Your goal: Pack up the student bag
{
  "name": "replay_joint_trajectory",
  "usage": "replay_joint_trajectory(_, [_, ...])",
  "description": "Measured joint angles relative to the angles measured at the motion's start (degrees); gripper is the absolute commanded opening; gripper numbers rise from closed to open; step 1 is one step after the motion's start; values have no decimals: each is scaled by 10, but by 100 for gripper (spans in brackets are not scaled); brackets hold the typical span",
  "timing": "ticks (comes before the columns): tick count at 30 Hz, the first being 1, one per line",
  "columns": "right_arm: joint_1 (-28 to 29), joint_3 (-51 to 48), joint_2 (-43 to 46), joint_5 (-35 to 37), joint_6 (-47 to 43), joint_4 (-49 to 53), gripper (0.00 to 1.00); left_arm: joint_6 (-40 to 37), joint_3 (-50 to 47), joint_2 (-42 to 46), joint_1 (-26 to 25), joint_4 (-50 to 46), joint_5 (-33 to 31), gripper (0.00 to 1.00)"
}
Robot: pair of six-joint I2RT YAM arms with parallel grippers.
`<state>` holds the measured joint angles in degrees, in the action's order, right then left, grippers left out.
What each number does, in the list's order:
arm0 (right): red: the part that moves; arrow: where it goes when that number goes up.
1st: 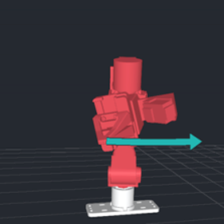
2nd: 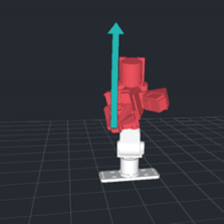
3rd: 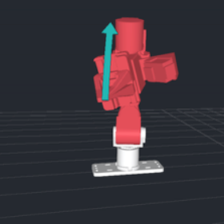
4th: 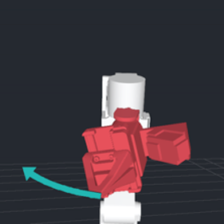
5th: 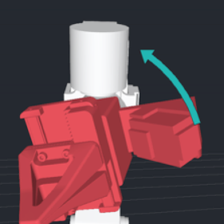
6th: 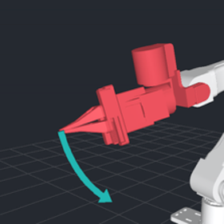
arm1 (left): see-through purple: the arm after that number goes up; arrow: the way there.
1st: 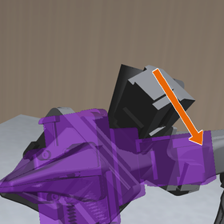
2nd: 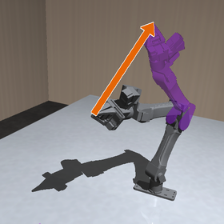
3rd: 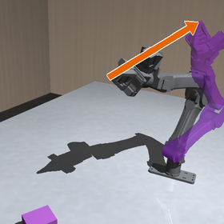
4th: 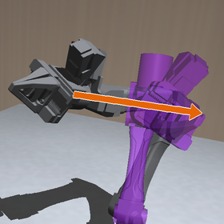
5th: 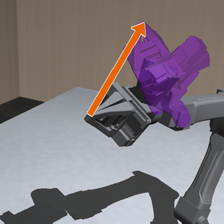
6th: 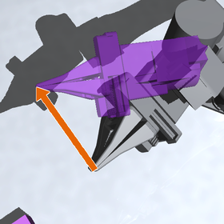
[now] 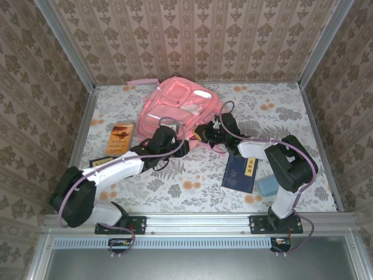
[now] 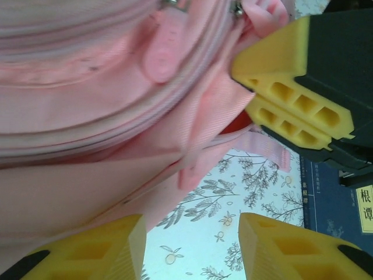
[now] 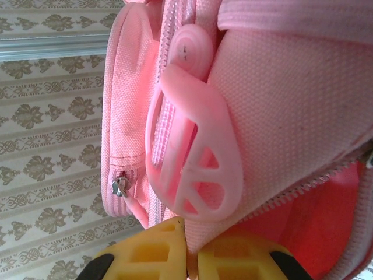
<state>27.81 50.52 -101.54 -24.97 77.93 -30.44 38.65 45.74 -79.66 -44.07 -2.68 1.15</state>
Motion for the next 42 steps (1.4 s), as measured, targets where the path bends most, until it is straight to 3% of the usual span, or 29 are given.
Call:
replay_joint_trajectory(8, [12, 8, 0, -9, 0, -1, 9, 14, 48, -58, -22, -21, -51, 40])
replay_joint_trajectory(23, [19, 13, 0, -16, 5, -6, 8, 34, 73, -91, -28, -59, -122, 32])
replay_joint_trajectory(36, [19, 15, 0, -16, 6, -6, 8, 45, 85, -100, -29, -85, -156, 0])
replay_joint_trajectory(42, [19, 17, 0, -11, -2, 4, 6, 38, 84, -92, -28, -88, -158, 0])
